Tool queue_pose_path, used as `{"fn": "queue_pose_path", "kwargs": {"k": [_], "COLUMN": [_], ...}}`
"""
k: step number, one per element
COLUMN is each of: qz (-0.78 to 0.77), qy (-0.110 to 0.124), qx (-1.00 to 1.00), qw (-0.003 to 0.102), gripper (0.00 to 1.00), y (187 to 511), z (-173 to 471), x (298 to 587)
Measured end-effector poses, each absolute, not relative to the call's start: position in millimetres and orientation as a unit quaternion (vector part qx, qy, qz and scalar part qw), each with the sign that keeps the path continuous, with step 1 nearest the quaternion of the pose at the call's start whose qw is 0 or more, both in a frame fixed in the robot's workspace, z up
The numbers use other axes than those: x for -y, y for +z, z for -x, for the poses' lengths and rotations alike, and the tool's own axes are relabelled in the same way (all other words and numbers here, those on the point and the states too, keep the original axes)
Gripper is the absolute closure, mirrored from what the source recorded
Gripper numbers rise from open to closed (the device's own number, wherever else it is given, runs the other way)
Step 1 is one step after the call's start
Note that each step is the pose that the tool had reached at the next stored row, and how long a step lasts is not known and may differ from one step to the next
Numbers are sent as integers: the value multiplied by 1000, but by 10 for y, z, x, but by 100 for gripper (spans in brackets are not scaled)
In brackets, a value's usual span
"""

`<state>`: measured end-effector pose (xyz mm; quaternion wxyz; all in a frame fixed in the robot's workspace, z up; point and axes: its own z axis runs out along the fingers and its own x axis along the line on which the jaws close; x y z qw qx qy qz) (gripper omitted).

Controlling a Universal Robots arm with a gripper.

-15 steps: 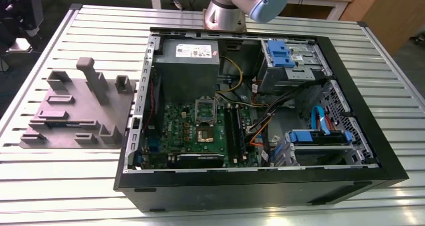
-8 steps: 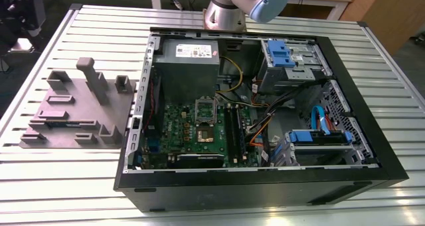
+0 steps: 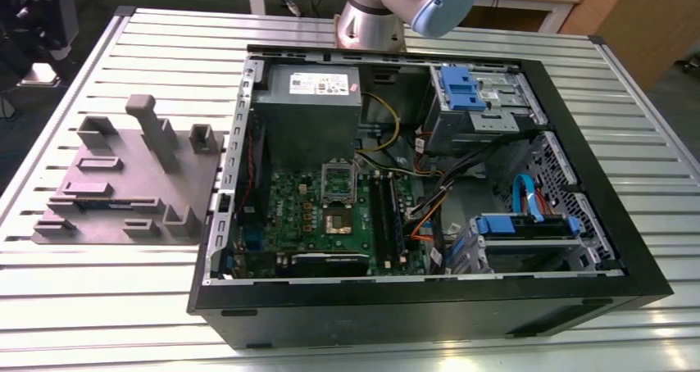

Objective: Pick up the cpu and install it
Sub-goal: 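Pick up the cpu and move it towards the insertion slot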

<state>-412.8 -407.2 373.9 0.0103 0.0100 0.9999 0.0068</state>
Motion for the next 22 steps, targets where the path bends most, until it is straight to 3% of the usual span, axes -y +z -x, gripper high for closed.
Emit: {"fn": "queue_pose_path", "kwargs": {"k": [22], "qz": [-10], "qy": [7], "qx": [-1000], "qw": [10], "gripper": [53], "y": [3739], "z": [4043], "x": [4072]}}
